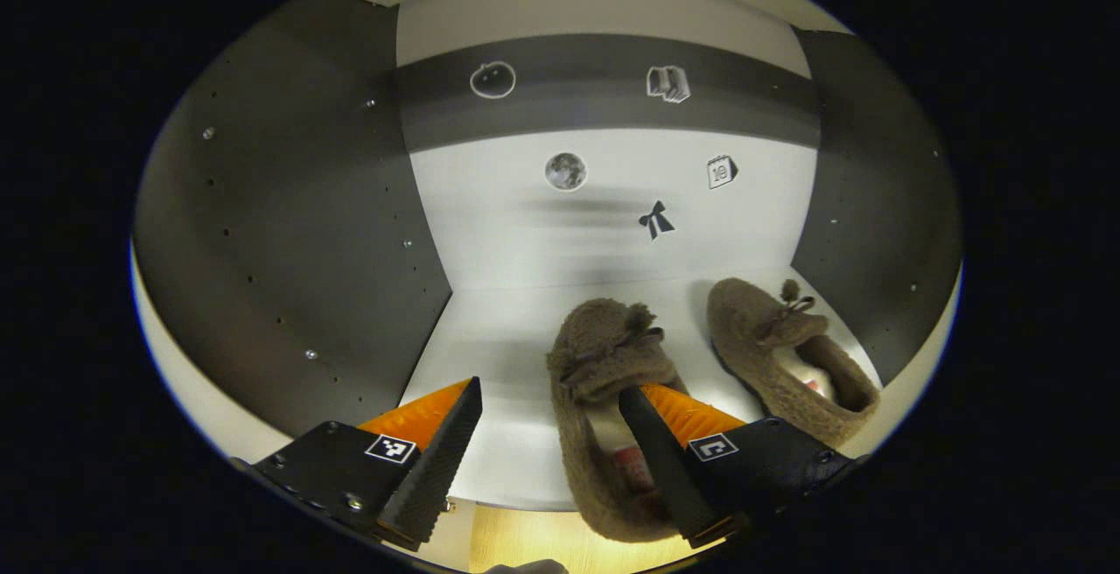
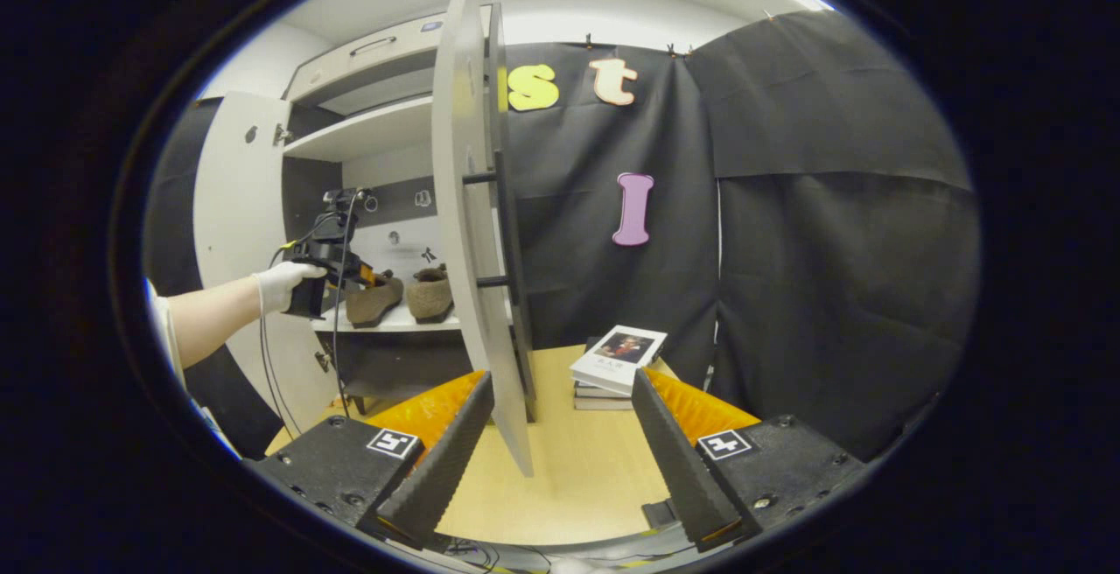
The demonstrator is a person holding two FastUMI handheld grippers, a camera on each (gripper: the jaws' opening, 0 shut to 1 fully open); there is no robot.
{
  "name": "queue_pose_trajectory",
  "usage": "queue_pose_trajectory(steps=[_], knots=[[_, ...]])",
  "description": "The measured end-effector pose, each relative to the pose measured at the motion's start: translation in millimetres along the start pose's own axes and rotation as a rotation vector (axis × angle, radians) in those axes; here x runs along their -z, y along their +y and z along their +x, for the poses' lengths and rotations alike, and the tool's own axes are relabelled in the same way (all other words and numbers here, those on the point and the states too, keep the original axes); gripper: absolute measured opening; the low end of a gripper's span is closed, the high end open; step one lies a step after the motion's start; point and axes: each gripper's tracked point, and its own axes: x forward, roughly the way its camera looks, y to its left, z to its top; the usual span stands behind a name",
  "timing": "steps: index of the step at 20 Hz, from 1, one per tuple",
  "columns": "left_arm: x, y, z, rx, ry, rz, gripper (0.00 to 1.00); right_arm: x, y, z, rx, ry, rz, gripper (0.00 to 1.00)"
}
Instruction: Grab one shoe with the right hand and put it into the shoe cabinet, grab the other shoe with the left hand and put it into the shoe cabinet; then close the right door with the right hand and the left door with the left hand.
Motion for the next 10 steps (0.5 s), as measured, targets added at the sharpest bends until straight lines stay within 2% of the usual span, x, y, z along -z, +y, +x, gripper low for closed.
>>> queue_pose_trajectory(steps=[1,6,10], knots=[[-4,-3,-12,0.012,-0.03,0.0,0.97,0,2,-3,0.0,-0.004,-0.004,1.0],[-18,-8,-97,0.042,-0.187,0.014,0.97,-2,12,-23,-0.006,-0.023,-0.016,1.0],[-10,-4,-175,0.046,-0.307,0.007,0.96,-1,20,-40,-0.011,-0.042,-0.022,1.0]])
